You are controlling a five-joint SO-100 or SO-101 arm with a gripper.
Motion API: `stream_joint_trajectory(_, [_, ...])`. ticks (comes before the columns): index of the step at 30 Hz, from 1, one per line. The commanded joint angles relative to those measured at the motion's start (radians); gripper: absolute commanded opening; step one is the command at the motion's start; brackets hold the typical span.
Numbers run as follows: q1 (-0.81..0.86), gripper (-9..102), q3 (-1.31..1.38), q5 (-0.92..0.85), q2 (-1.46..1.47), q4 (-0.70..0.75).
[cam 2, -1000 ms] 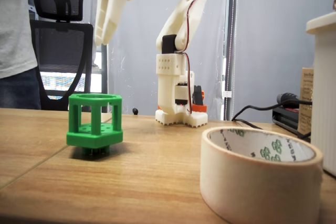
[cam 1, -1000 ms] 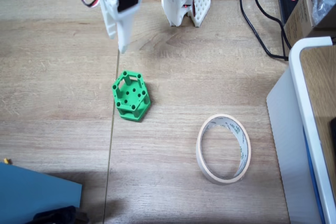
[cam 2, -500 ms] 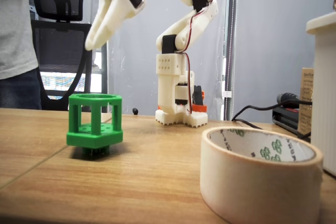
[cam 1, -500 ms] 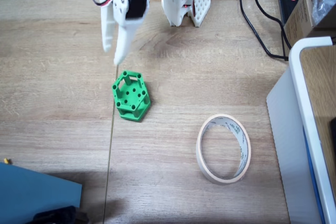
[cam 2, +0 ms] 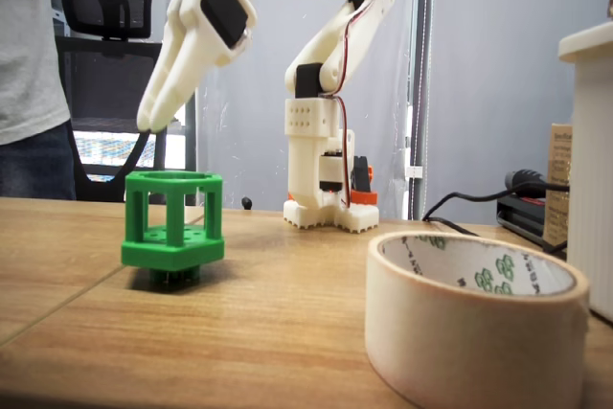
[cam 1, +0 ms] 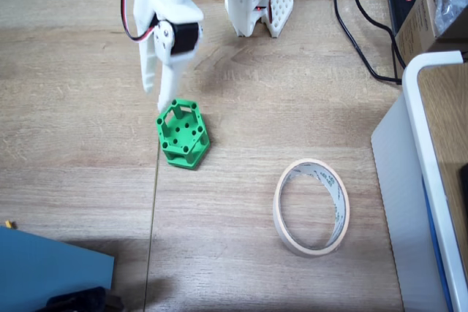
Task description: Grasp a component and put it in the bin.
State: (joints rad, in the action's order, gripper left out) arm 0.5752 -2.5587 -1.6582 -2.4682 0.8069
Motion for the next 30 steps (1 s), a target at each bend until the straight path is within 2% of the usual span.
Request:
stream_joint_trajectory(1, [-0.006, 13, 0.018, 0.008, 0.021, -0.014])
stream_joint_trajectory(15, [-0.006, 13, 0.025, 0.008, 0.179, -0.014])
stream_joint_trajectory(30, [-0.060, 12, 0.249, 0.021, 0.388, -0.014])
